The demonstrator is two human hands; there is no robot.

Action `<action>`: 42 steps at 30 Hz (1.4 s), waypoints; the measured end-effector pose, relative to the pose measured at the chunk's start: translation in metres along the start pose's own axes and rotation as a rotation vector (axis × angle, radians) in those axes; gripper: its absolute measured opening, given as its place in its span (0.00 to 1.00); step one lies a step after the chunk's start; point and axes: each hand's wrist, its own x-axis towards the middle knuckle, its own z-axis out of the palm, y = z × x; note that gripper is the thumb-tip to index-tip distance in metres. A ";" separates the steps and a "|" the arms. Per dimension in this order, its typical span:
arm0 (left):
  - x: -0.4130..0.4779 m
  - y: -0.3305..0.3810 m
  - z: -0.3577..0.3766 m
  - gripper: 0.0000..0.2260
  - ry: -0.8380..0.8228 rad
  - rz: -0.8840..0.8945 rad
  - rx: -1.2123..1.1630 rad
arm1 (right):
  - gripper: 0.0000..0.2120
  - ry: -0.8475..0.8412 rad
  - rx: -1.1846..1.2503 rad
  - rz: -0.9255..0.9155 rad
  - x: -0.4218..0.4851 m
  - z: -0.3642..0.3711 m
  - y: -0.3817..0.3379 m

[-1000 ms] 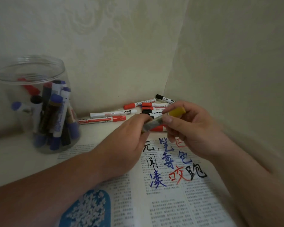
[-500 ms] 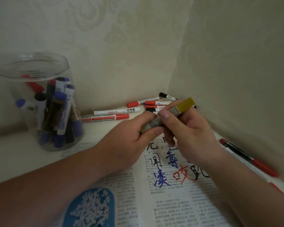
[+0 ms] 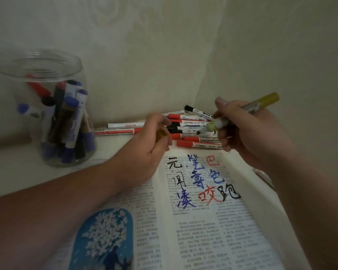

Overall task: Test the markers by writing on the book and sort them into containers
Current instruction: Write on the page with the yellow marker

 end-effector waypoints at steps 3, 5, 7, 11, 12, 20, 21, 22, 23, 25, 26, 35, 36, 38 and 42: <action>0.000 0.001 0.001 0.13 -0.034 0.027 0.010 | 0.13 -0.182 -0.136 0.085 -0.030 0.002 -0.001; 0.001 0.002 0.001 0.14 -0.041 0.031 0.028 | 0.11 -0.256 -0.201 0.139 -0.057 0.004 0.010; 0.001 0.004 0.000 0.14 -0.037 0.038 0.078 | 0.14 -0.302 -0.159 0.201 -0.078 0.005 0.023; 0.000 0.006 0.002 0.10 -0.033 0.071 0.165 | 0.07 -0.267 -0.127 0.201 -0.090 0.008 0.043; 0.000 0.006 0.002 0.10 -0.049 0.081 0.191 | 0.02 -0.239 -0.142 0.182 -0.090 0.010 0.044; 0.000 0.005 0.002 0.10 -0.176 0.217 0.300 | 0.06 -0.197 -0.151 0.211 -0.087 0.009 0.048; -0.001 0.005 0.002 0.10 -0.192 0.232 0.311 | 0.07 -0.197 -0.158 0.203 -0.088 0.009 0.049; -0.001 0.005 0.002 0.10 -0.202 0.251 0.324 | 0.06 -0.192 -0.160 0.196 -0.088 0.010 0.050; -0.001 0.005 0.002 0.10 -0.206 0.272 0.336 | 0.06 -0.190 -0.160 0.188 -0.088 0.011 0.050; -0.002 0.004 0.002 0.10 -0.201 0.293 0.350 | 0.05 -0.186 -0.170 0.184 -0.089 0.012 0.051; -0.002 0.004 0.001 0.10 -0.197 0.293 0.355 | 0.06 -0.181 -0.186 0.184 -0.089 0.013 0.050; -0.003 0.004 0.001 0.10 -0.171 0.266 0.352 | 0.04 -0.304 -0.199 0.206 -0.089 0.007 0.048; -0.003 0.004 0.001 0.11 -0.153 0.264 0.338 | 0.04 -0.290 -0.159 0.216 -0.089 0.007 0.048; -0.004 0.004 0.000 0.12 -0.128 0.254 0.319 | 0.04 -0.276 -0.142 0.215 -0.090 0.008 0.048; -0.004 0.004 0.001 0.13 -0.124 0.250 0.316 | 0.05 -0.311 -0.248 0.153 -0.091 0.010 0.049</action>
